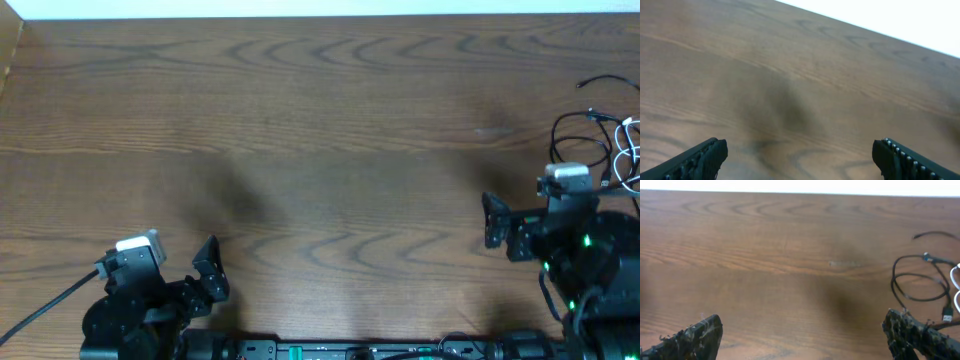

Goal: Untangle cables

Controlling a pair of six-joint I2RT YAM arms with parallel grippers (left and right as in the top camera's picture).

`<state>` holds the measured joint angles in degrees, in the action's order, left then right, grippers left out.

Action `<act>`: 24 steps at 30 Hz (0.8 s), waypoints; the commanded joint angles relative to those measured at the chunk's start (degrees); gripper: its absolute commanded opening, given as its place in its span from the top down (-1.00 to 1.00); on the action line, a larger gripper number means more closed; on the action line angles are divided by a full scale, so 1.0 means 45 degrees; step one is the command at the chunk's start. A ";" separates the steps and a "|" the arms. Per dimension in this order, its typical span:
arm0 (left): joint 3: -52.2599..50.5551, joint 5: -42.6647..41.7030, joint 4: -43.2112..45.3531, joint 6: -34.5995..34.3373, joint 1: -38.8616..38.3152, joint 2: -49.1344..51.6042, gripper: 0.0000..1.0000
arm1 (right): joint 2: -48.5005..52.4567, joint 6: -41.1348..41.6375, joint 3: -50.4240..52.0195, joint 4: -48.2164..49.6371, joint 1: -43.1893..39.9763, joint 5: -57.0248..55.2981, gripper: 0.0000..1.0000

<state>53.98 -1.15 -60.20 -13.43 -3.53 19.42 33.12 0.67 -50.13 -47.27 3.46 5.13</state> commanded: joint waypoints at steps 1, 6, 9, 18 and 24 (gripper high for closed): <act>-0.0102 0.0063 -0.0355 0.0160 0.0019 -0.0097 -0.96 | -0.0840 0.0131 0.0155 -0.0568 -0.0058 -0.0141 -0.99; -0.0102 0.0063 -0.1389 0.0160 0.0019 -0.0097 -0.96 | -0.0860 0.0126 0.0155 -0.3823 -0.0058 -0.0146 -0.98; -0.0102 0.0063 -0.1613 0.0160 0.0019 -0.0097 -0.96 | -0.0860 0.0131 0.0160 -0.4512 -0.0058 -0.0146 -0.99; -0.0102 0.0063 -0.1613 0.0160 0.0019 -0.0097 -0.96 | -0.2361 -0.0311 0.0651 -0.2424 -0.0058 -0.0146 -0.99; -0.0102 0.0063 -0.1613 0.0160 0.0019 -0.0097 -0.96 | -0.5202 -0.0874 0.4813 0.5192 -0.0345 0.0257 -0.98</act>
<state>53.74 -1.15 -67.48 -13.43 -3.53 19.33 12.64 -2.28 -33.32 -27.88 2.63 5.10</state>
